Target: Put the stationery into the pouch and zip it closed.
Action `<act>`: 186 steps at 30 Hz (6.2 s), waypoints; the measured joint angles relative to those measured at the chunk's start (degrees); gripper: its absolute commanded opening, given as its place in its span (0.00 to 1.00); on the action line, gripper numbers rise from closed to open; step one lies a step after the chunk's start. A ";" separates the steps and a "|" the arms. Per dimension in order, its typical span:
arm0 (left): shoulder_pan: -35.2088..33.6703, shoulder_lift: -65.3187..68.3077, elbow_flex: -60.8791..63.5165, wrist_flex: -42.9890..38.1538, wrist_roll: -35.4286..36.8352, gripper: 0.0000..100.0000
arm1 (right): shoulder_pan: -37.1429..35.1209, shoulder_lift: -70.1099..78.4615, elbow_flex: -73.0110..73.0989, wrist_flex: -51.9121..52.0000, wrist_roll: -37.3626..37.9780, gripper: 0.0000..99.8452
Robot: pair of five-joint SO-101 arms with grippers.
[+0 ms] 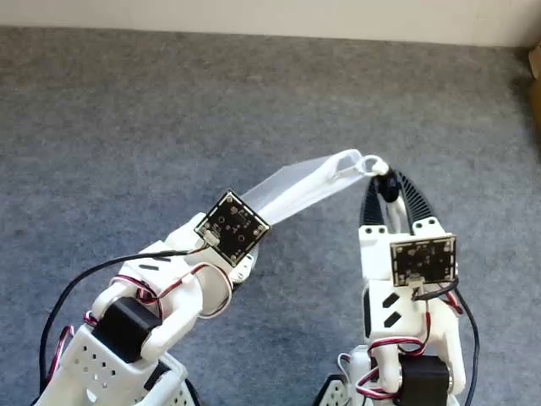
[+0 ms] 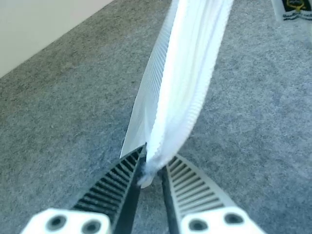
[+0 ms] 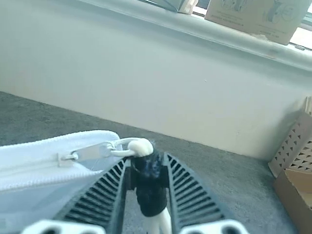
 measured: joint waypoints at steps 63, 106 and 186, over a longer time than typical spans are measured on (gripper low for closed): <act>-0.18 -0.09 0.62 0.18 0.00 0.01 | -16.97 -5.19 11.34 0.88 -7.30 0.00; -0.18 -0.09 0.62 0.18 0.00 0.01 | -21.80 -5.54 8.79 3.60 -8.18 0.13; -0.18 -0.09 0.62 0.18 0.00 0.01 | -13.80 -5.71 18.64 -9.85 -9.14 0.00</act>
